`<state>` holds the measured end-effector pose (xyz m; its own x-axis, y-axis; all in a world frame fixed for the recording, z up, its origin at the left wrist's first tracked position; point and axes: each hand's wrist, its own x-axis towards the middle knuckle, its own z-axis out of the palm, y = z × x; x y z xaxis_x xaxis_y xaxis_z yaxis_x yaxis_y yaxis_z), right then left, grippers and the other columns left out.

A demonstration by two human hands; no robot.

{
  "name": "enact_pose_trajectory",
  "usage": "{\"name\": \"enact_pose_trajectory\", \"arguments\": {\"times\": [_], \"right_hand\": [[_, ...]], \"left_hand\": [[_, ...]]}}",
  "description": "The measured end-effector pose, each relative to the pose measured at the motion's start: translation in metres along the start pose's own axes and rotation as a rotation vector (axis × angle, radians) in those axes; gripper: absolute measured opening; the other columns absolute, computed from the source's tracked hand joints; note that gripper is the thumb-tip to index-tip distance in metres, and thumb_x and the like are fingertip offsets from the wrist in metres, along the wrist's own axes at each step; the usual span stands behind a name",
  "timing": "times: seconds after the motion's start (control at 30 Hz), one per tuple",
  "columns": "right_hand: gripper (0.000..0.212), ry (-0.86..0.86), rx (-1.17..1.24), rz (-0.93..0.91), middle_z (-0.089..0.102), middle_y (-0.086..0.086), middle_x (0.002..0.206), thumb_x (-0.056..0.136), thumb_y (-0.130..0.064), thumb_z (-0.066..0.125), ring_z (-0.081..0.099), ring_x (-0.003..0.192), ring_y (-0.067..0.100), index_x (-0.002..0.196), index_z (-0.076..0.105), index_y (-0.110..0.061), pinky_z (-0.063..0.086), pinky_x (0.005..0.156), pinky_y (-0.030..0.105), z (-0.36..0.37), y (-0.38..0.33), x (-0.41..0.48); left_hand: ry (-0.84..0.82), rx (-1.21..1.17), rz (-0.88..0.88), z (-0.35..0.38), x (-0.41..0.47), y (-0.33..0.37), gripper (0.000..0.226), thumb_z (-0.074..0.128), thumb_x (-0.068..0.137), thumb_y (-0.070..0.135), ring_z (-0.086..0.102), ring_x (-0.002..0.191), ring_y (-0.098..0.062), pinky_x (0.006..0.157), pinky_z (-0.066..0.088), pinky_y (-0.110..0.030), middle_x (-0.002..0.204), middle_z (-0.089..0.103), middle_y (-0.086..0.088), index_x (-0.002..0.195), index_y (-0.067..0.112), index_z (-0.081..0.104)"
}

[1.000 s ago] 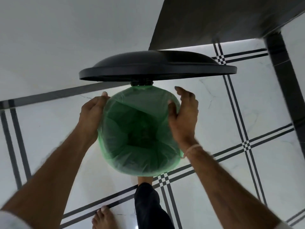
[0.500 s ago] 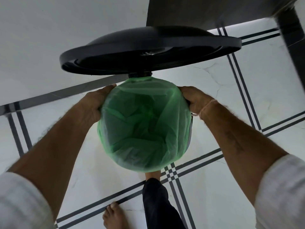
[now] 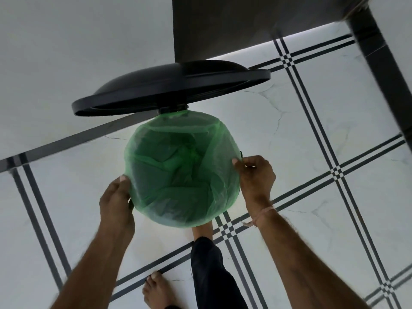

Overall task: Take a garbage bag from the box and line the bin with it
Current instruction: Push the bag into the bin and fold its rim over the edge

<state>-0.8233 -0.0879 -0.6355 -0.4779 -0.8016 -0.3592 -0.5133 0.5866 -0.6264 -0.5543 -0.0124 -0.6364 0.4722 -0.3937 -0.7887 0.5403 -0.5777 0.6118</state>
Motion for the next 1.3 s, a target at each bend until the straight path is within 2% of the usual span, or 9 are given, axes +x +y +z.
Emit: {"name": "enact_pose_trajectory", "arguments": {"times": [0.13,0.37,0.57,0.67,0.77,0.97,1.07,1.2,1.3], "right_hand": [[0.018,0.034,0.145,0.04,0.075,-0.001,0.075,0.089,-0.024,0.077,0.064,0.069,0.009,0.075,0.072,-0.014,0.046,0.062,0.012,-0.005,0.005,-0.005],[0.032,-0.146,0.529,0.479,0.061,0.012,0.082,0.102,-0.027,0.064,0.057,0.079,0.024,0.075,0.063,-0.011,0.059,0.079,0.046,-0.001,0.033,0.0],[0.036,-0.134,0.589,0.383,0.054,0.001,0.059,0.105,-0.025,0.058,0.047,0.056,0.015,0.072,0.061,-0.01,0.046,0.052,0.025,0.014,0.041,-0.003],[0.04,-0.126,0.612,0.4,0.06,0.01,0.073,0.104,-0.036,0.059,0.055,0.069,0.021,0.081,0.064,-0.003,0.052,0.069,0.035,0.013,0.042,-0.012],[0.054,-0.247,0.606,0.521,0.071,0.001,0.109,0.101,-0.059,0.051,0.063,0.095,0.018,0.111,0.07,-0.01,0.048,0.082,0.036,-0.006,0.047,-0.022],[0.021,-0.455,0.914,0.746,0.077,0.005,0.089,0.099,-0.029,0.065,0.069,0.068,0.011,0.1,0.074,-0.01,0.052,0.051,0.02,-0.018,0.059,-0.035],[0.016,-0.391,0.913,0.77,0.075,0.013,0.088,0.102,-0.007,0.06,0.073,0.069,0.015,0.095,0.073,-0.001,0.06,0.058,0.022,-0.009,0.054,-0.029],[0.025,-0.33,0.816,0.786,0.072,0.023,0.091,0.098,0.014,0.048,0.071,0.076,0.026,0.092,0.071,0.006,0.064,0.061,0.029,0.003,0.046,-0.029],[0.023,-0.297,0.872,0.767,0.067,0.033,0.117,0.097,0.012,0.055,0.07,0.096,0.032,0.118,0.064,0.016,0.066,0.077,0.036,0.003,0.049,-0.037]], "left_hand": [[0.117,-0.081,-0.078,0.002,-0.006,-0.012,0.005,0.066,0.101,0.024,0.066,0.085,-0.01,0.086,0.056,-0.033,0.098,0.07,0.005,0.097,0.022,0.065],[0.029,-0.262,-0.23,0.002,-0.014,-0.028,0.036,0.065,0.099,0.044,0.072,0.105,-0.021,0.097,0.058,-0.045,0.121,0.075,-0.003,0.122,0.017,0.07],[-0.1,-0.376,-0.252,-0.001,-0.009,-0.046,0.055,0.053,0.095,0.059,0.069,0.121,-0.025,0.098,0.059,-0.041,0.129,0.074,-0.008,0.122,0.016,0.073],[-0.086,-0.495,-0.276,-0.008,-0.016,-0.054,0.038,0.06,0.094,0.05,0.066,0.127,-0.024,0.103,0.055,-0.043,0.132,0.071,-0.007,0.089,0.018,0.08],[-0.116,-0.476,-0.383,-0.017,-0.023,-0.067,0.027,0.063,0.095,0.044,0.061,0.13,-0.026,0.105,0.052,-0.045,0.121,0.072,-0.002,0.105,0.022,0.074],[-0.192,-0.514,-0.367,-0.015,-0.034,-0.08,0.073,0.106,0.024,0.029,0.078,0.091,-0.018,0.076,0.065,-0.036,0.101,0.08,0.0,0.092,0.022,0.079],[-0.147,-0.563,-0.376,-0.008,-0.038,-0.077,0.013,0.078,0.068,0.018,0.079,0.078,-0.014,0.072,0.065,-0.031,0.097,0.078,-0.001,0.08,0.018,0.081],[-0.115,-0.565,-0.402,-0.009,-0.034,-0.083,0.023,0.058,0.1,0.017,0.079,0.085,-0.013,0.073,0.064,-0.027,0.117,0.074,-0.006,0.12,0.007,0.067],[-0.075,-0.548,-0.438,-0.01,-0.031,-0.086,0.034,0.056,0.104,0.012,0.074,0.099,-0.016,0.078,0.064,-0.026,0.133,0.069,-0.009,0.136,0.004,0.062]]}}
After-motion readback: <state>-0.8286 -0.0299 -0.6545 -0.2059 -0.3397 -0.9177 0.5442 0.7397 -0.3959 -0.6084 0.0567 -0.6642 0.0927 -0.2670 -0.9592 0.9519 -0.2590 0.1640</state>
